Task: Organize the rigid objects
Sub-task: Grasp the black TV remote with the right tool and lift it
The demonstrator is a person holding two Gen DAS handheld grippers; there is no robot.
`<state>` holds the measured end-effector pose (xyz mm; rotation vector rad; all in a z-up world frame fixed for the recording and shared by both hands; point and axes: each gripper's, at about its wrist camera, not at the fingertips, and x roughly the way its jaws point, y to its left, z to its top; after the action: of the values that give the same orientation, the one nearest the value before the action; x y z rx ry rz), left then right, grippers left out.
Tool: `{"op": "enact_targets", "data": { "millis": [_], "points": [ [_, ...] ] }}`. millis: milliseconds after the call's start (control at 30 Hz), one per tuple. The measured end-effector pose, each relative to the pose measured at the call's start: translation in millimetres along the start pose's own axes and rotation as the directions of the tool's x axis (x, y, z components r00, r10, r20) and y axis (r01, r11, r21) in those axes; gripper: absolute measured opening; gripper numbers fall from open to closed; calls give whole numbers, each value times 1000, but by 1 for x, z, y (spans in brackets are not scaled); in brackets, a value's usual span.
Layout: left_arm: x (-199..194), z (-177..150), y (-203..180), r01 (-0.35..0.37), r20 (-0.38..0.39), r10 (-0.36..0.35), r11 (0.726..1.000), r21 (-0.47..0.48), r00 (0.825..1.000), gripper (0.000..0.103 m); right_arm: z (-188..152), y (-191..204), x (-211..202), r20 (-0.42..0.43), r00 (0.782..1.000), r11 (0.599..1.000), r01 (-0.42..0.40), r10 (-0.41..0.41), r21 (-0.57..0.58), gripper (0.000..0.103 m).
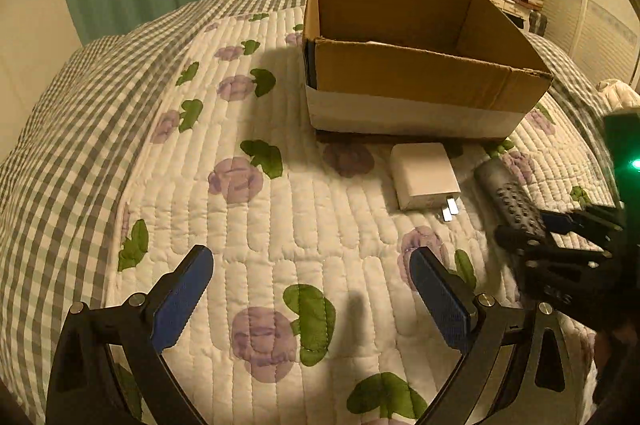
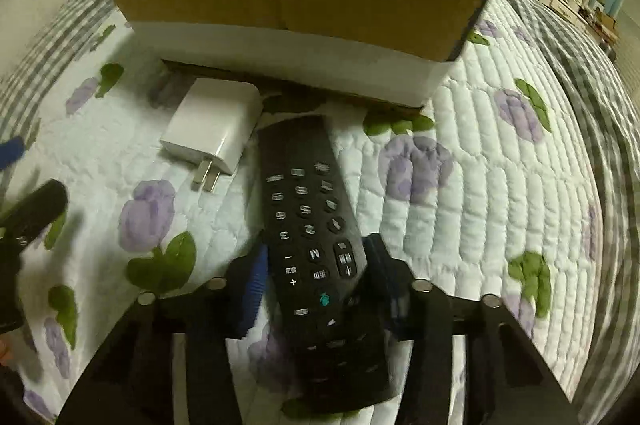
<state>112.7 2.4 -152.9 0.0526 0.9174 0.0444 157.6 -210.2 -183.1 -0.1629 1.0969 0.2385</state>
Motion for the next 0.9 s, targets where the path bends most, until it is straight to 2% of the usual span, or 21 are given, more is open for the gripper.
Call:
{"op": "enact_targets", "data": {
  "millis": [100,167,333,433,700,833,900],
  "points": [
    [-4,3,-6,1,10,-1,1000,6,1000,100,-12,-8,-21,33,999,997,-1,-2,82,41],
    [-9,4,-11,0,18,-1,1000,10,1000,100,-15,-11,-33,59,998,997,29,-33,75,41],
    [-18,7,-25,19,20,-19,1000,20,1000,100,-10,-42,-59,121,992,984,11,-33,175,41],
    [-18,16,-36,30,31,-31,999,27,999,100,-7,-50,-66,148,987,981,31,-61,194,41],
    [25,41,-71,51,5,-51,996,67,999,100,10,-81,-75,180,979,953,43,-101,299,41],
    [49,46,-79,64,-4,-64,997,49,998,100,21,-87,-69,192,975,950,52,-115,307,41],
    [63,47,-81,39,-23,-38,998,42,999,100,25,-87,-64,196,974,952,48,-112,302,41]
  ]
}}
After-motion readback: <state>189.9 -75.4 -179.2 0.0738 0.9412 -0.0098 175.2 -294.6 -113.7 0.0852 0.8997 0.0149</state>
